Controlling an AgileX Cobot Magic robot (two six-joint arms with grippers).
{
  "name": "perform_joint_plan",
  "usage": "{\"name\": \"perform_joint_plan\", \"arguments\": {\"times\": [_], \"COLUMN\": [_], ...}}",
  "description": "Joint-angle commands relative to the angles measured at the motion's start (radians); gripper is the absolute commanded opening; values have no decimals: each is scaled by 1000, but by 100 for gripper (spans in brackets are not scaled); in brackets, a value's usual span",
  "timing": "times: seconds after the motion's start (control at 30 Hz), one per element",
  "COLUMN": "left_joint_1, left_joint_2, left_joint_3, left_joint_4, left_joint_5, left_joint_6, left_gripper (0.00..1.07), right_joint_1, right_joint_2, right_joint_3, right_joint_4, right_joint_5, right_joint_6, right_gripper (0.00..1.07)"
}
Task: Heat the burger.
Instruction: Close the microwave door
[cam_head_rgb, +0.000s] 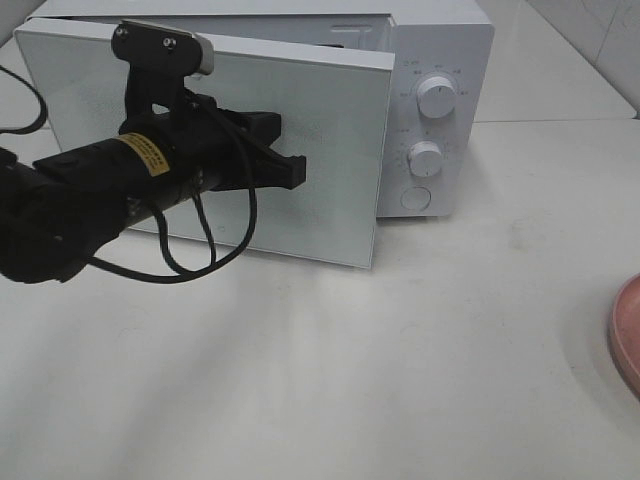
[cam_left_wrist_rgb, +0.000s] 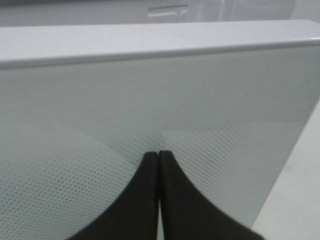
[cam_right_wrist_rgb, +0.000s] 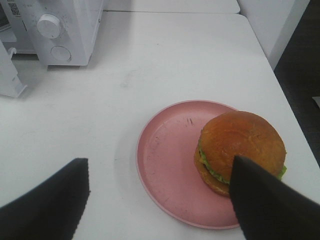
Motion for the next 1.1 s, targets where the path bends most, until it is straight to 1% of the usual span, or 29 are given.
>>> {"name": "perform_joint_plan", "arguments": {"times": [0.03, 0.07, 0.13, 0.23, 0.3, 0.33, 0.4, 0.5, 0.57, 0.67, 0.73, 0.77, 0.83, 0.87, 0.9, 0.93, 1.0, 1.1], "left_joint_1": [-10, -10, -10, -10, -10, -10, -10, -10, -10, -10, -10, -10, -10, -10, -8, -8, 5, 10], "left_joint_2": [40, 40, 73, 81, 103, 103, 131, 141, 177, 186, 221, 221, 243, 243, 256, 256, 274, 276], "left_joint_3": [-59, -59, -109, -125, -171, -171, -228, -240, -293, -310, -372, -372, -417, -417, -443, -443, -483, -503], "left_joint_4": [-26, -26, -47, -53, -60, -60, -63, -64, -90, -99, -131, -131, -167, -167, -196, -196, -229, -228], "left_joint_5": [18, 18, 22, 26, 58, 58, 74, 76, 95, 105, 127, 127, 136, 136, 153, 153, 196, 227], "left_joint_6": [12, 12, 12, 12, 12, 12, 25, 28, 31, 33, 73, 73, 111, 111, 123, 123, 139, 139], "left_gripper": [0, 0, 0, 0, 0, 0, 0, 0, 0, 0, 0, 0, 0, 0, 0, 0, 0, 0], "right_joint_1": [-7, -7, -7, -7, -7, -7, -7, -7, -7, -7, -7, -7, -7, -7, -7, -7, -7, -7], "right_joint_2": [-29, -29, -29, -29, -29, -29, -29, -29, -29, -29, -29, -29, -29, -29, -29, -29, -29, -29], "right_joint_3": [1, 1, 1, 1, 1, 1, 1, 1, 1, 1, 1, 1, 1, 1, 1, 1, 1, 1], "right_joint_4": [2, 2, 2, 2, 2, 2, 2, 2, 2, 2, 2, 2, 2, 2, 2, 2, 2, 2], "right_joint_5": [-13, -13, -13, -13, -13, -13, -13, -13, -13, -13, -13, -13, -13, -13, -13, -13, -13, -13], "right_joint_6": [4, 4, 4, 4, 4, 4, 4, 4, 4, 4, 4, 4, 4, 4, 4, 4, 4, 4], "right_gripper": [76, 76, 76, 76, 76, 76, 76, 76, 76, 76, 76, 76, 76, 76, 76, 76, 76, 76]}}
